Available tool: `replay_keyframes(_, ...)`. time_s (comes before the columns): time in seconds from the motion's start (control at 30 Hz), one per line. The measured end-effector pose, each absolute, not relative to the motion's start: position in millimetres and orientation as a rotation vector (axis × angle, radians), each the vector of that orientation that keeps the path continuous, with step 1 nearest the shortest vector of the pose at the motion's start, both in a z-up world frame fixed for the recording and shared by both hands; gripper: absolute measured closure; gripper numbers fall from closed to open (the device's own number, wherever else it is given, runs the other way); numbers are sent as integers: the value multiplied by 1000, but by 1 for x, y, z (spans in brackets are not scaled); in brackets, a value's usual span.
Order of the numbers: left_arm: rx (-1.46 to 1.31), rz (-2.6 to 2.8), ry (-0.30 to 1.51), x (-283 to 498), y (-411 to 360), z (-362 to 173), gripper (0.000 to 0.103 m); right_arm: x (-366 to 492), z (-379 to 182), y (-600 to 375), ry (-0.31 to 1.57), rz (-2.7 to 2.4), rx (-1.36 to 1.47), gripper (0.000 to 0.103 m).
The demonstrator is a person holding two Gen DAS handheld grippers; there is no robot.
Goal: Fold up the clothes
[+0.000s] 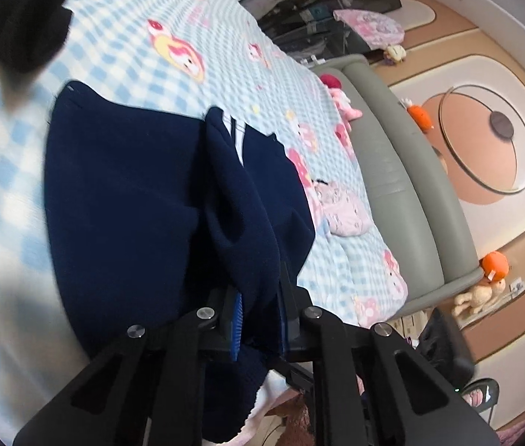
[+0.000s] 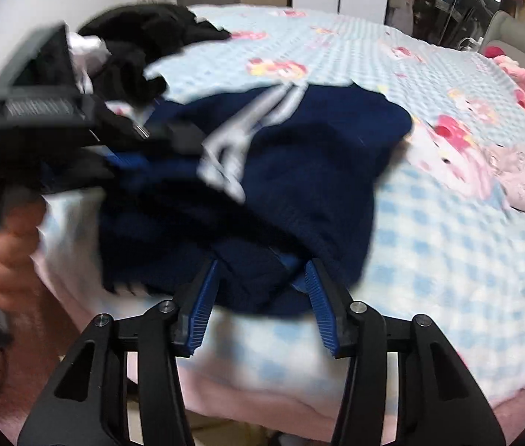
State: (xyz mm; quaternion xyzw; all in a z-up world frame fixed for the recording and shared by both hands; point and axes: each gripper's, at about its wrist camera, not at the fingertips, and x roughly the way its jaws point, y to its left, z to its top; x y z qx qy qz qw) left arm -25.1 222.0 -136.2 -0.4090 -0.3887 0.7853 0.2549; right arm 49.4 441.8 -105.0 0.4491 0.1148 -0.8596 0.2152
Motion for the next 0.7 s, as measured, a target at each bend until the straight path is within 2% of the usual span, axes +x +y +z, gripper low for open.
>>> replay_keyframes(0.1,-1119,2142,-1056,-22,220,-136,89,53,-107,460,267,-2410,1269,65)
replay_keyframes(0.23,-1136,2087,-1091,-23,215,-142,87,60,-92,467,286,-2498,1181,66)
replay_keyframes(0.27,-1149,2039,-1113,-27,215,-148,79,61,-89,468,293,-2515,1164,64)
replay_keyframes(0.3,-1157,2006,-1127,-30,217,-152,66,61,-89,468,297,-2523,1162,62)
replay_keyframes(0.37,-1171,1983,-1118,-34,223,-155,55,59,-90,468,266,-2496,1168,62)
replay_keyframes(0.4,-1187,1983,-1089,-36,228,-156,54,59,-90,468,250,-2477,1169,62)
replay_keyframes(0.5,-1220,2017,-1008,-38,241,-156,60,63,-90,460,314,-2464,1123,57)
replay_keyframes(0.53,-1223,2019,-996,-39,244,-157,66,65,-90,457,353,-2469,1095,55)
replay_keyframes(0.57,-1221,1997,-1010,-41,246,-158,77,68,-88,454,388,-2476,1063,55)
replay_keyframes(0.63,-1198,1912,-1089,-45,247,-163,80,69,-90,449,407,-2468,1047,49)
replay_keyframes(0.7,-1150,1826,-1182,-47,245,-165,81,68,-92,445,420,-2456,1046,49)
